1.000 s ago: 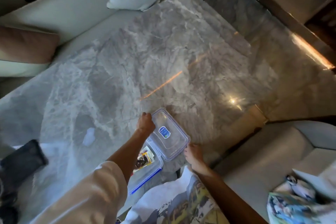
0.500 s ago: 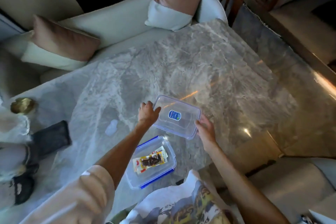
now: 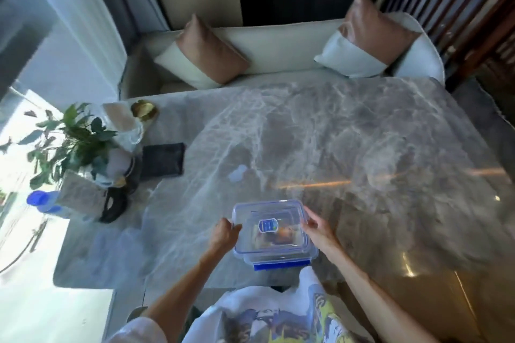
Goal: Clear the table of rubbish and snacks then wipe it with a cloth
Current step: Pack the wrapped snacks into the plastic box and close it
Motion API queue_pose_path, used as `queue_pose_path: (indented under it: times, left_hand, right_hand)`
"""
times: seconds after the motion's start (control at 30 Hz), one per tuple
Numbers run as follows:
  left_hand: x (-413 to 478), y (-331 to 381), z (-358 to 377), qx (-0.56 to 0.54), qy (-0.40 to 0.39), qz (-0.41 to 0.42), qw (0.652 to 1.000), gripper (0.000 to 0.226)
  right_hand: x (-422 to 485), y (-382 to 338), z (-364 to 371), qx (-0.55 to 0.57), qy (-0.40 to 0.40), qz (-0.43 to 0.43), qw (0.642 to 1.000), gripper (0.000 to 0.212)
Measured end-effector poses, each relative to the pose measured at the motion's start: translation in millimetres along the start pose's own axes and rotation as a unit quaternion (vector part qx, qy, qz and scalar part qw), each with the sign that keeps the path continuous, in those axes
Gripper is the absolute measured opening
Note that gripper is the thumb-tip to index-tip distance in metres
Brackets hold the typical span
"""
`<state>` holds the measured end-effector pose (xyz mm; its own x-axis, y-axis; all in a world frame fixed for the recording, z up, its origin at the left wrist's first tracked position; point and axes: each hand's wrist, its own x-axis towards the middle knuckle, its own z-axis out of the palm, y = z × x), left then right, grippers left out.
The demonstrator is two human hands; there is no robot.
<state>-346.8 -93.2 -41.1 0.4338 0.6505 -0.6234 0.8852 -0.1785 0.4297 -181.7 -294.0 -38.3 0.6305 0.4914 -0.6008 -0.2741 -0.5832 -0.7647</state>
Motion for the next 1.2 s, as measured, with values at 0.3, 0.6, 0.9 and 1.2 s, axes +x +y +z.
queue_pose_path:
  times: [0.3,0.6,0.9,1.2]
  left_hand:
    - [-18,-3,28,-0.046,0.022,0.027,0.998,0.025]
    - [-20,0,35,-0.032,0.026,0.028,0.999,0.029]
    - [-17,1,31,-0.045,0.016,0.03,0.998,0.02]
    - [-17,2,30,-0.073,0.015,0.0,0.997,0.031]
  right_hand:
    - [-12,13,-9,-0.049,0.036,-0.007,0.998,0.062]
    - [-15,24,-1,-0.049,0.063,0.01,0.997,0.061]
    - [-11,21,1,-0.105,0.068,0.023,0.992,0.057]
    - [-7,27,6,-0.111,0.094,0.03,0.989,0.056]
